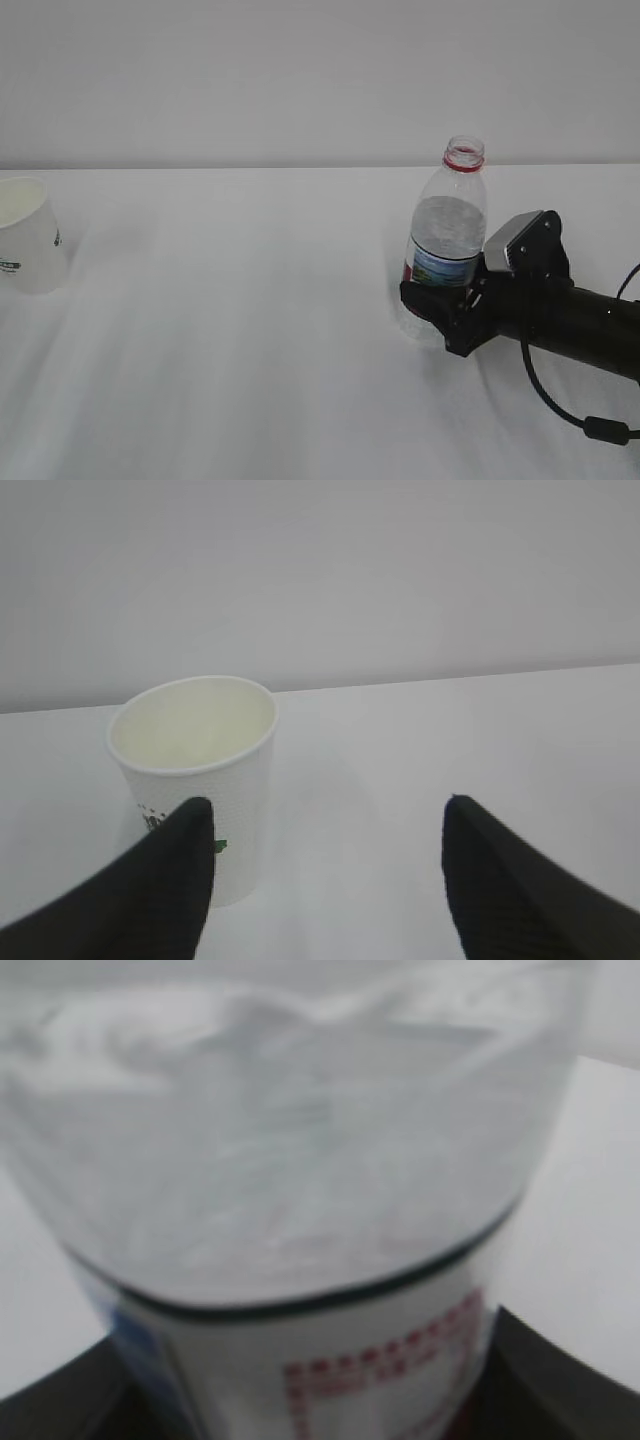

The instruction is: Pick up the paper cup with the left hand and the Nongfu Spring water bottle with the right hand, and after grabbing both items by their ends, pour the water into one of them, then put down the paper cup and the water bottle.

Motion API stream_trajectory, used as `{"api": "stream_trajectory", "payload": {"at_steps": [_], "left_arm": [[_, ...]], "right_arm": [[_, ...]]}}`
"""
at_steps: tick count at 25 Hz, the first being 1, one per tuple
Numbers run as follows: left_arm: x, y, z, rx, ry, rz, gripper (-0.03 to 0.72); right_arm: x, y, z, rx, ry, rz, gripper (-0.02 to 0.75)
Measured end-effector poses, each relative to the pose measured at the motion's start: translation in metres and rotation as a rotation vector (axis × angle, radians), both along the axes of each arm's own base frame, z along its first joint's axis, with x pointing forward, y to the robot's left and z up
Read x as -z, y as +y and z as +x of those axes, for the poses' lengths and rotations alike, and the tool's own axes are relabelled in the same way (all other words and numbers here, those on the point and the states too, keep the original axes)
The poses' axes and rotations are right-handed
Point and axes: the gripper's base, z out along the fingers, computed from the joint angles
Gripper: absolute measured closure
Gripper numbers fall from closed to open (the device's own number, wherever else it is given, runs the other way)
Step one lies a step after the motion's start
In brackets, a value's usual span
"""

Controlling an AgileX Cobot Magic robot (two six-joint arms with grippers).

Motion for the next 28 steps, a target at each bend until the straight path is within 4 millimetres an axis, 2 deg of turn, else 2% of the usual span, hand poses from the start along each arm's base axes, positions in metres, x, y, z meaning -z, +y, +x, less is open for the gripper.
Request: {"api": "stream_trajectory", "payload": {"at_steps": [5, 15, 28], "left_arm": [[0.0, 0.0, 0.0, 0.0, 0.0, 0.0, 0.165], [0.0, 0.0, 0.0, 0.0, 0.0, 0.0, 0.165], [0.0, 0.0, 0.0, 0.004, 0.0, 0.001, 0.165]], "right_arm": [[0.0, 0.0, 0.0, -0.008, -0.001, -0.003, 0.244], [-0.024, -0.003, -0.007, 0.021, -0.038, -0.02, 0.247], [-0.045, -0.014, -0.036, 0.134, -0.059, -0.03, 0.248]]}}
